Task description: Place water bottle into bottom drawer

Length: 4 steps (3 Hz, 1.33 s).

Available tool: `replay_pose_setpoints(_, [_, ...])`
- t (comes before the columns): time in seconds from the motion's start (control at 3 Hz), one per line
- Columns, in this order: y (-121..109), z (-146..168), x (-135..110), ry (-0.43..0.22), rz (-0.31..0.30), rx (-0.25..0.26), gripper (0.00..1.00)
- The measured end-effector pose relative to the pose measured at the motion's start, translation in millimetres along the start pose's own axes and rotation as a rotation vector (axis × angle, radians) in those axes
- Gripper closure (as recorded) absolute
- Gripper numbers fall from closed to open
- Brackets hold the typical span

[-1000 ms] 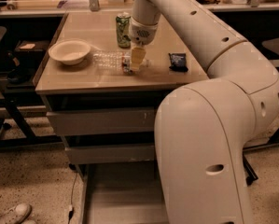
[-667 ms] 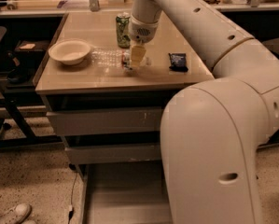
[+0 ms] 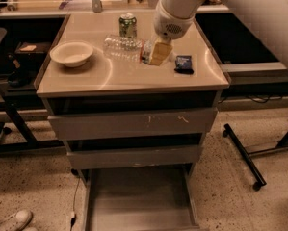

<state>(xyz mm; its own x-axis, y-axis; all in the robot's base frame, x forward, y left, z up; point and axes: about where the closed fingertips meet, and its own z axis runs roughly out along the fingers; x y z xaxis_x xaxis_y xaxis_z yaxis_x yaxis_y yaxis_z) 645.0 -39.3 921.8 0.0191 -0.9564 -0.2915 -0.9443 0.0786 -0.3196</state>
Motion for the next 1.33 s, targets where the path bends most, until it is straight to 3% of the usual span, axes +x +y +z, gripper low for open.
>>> replay_pose_setpoints(0.33, [55.6, -10.3, 17.1, 0.012, 0.009, -0.021, 1.0])
replay_pose_setpoints(0.67, [82.8, 15.4, 33.9, 0.06, 0.005, -0.089, 1.0])
replay_pose_setpoints(1.0, [84.4, 8.4, 32.8, 0.053, 0.009, -0.076, 1.0])
replay_pose_setpoints(1.33, [113.6, 5.5, 37.0, 0.038, 0.059, -0.083, 1.0])
